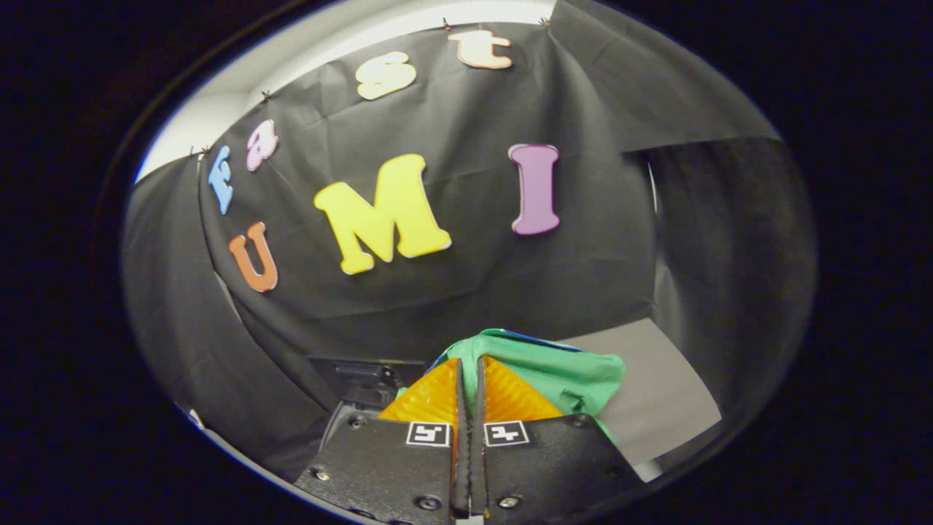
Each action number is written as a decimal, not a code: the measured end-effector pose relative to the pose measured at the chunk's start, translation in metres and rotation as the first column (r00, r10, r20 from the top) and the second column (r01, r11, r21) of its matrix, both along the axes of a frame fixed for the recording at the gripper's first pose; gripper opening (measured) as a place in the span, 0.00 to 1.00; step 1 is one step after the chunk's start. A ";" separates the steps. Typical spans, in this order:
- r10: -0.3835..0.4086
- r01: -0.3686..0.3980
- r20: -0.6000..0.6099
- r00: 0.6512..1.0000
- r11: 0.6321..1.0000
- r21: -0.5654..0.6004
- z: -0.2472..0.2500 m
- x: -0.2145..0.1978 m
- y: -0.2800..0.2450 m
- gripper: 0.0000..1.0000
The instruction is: Put the clothes into the washing machine and then close the washing machine lid.
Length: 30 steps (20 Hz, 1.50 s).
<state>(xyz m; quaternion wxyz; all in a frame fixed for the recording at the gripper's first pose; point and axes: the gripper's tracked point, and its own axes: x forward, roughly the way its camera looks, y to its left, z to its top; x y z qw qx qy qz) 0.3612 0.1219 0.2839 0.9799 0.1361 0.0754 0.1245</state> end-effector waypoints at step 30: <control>0.331 -0.363 -0.189 0.924 0.916 -0.170 -0.113 0.044 0.351 0.04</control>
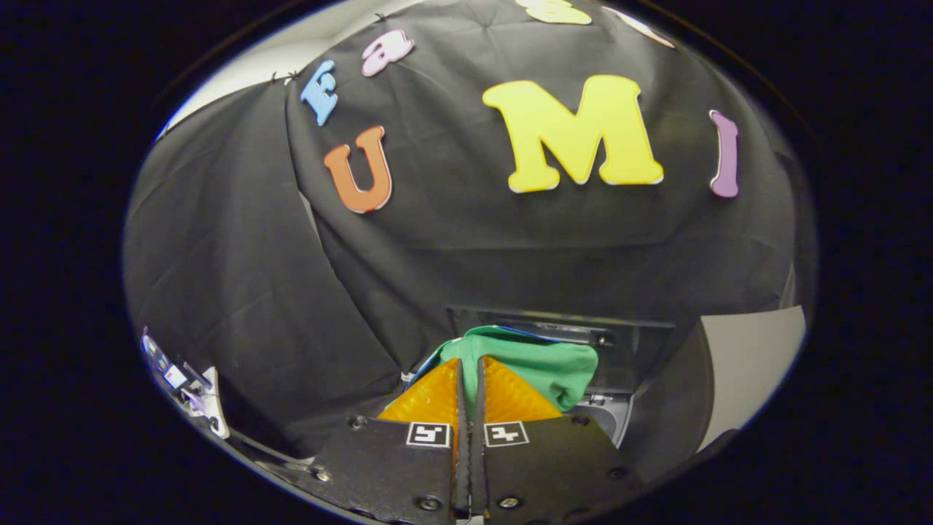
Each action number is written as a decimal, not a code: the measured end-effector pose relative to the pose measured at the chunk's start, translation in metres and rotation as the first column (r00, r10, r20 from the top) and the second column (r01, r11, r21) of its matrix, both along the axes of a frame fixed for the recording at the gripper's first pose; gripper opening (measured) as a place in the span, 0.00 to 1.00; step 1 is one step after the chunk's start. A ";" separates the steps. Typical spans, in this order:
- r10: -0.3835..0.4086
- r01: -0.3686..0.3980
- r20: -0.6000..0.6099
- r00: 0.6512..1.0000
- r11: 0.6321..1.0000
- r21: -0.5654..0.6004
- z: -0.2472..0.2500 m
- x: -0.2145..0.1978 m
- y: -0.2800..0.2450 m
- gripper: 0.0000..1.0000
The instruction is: Put the clothes into the washing machine and then close the washing machine lid.
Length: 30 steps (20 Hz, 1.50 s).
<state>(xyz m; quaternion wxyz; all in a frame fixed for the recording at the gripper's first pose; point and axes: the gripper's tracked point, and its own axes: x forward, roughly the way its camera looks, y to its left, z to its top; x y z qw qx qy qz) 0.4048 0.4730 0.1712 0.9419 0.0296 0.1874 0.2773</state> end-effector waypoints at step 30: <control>-0.230 0.099 -0.455 0.860 0.951 -0.293 -0.280 0.080 -0.012 0.05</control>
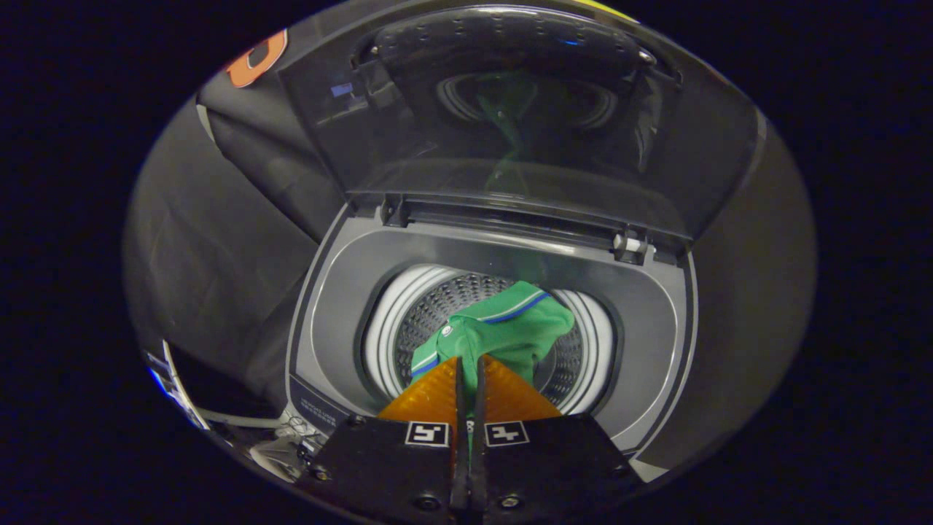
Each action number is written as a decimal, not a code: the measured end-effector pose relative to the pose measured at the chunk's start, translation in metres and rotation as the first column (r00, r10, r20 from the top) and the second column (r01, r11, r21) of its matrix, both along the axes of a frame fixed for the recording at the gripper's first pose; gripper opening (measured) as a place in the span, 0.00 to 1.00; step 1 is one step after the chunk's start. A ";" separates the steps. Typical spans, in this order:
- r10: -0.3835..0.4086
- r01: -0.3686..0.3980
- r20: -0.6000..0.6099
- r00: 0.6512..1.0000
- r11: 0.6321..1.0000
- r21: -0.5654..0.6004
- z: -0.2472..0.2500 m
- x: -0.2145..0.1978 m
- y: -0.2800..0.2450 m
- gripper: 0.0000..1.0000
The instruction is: Put the clothes into the washing machine and then close the washing machine lid.
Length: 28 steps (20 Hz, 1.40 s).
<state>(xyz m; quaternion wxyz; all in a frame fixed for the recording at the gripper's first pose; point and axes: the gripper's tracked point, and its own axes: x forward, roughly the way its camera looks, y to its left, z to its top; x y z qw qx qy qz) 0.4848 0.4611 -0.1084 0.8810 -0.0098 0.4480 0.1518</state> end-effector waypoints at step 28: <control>-0.029 0.018 0.519 0.854 0.999 0.026 0.185 0.014 -0.043 0.82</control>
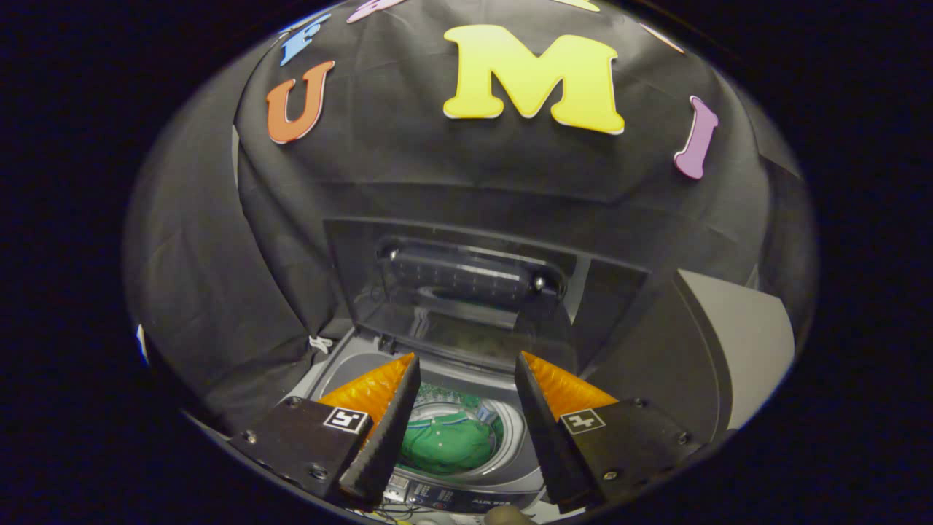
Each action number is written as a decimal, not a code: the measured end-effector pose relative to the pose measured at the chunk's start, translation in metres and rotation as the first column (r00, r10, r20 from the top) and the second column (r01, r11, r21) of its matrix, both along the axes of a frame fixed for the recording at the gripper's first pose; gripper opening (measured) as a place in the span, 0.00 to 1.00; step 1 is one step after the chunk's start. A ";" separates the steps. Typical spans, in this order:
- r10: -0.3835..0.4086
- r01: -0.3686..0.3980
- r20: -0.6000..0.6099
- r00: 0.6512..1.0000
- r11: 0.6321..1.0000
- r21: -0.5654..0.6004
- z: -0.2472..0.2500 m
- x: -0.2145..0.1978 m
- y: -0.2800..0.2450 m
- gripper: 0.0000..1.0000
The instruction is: Put the clothes into the washing machine and then close the washing machine lid.
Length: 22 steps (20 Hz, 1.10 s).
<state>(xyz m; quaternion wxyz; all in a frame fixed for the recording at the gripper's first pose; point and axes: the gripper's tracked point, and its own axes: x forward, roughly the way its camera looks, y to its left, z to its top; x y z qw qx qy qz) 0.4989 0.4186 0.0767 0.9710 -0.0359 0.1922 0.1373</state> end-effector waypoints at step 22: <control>-0.194 0.197 -0.050 0.980 0.978 0.062 0.076 0.127 0.033 0.82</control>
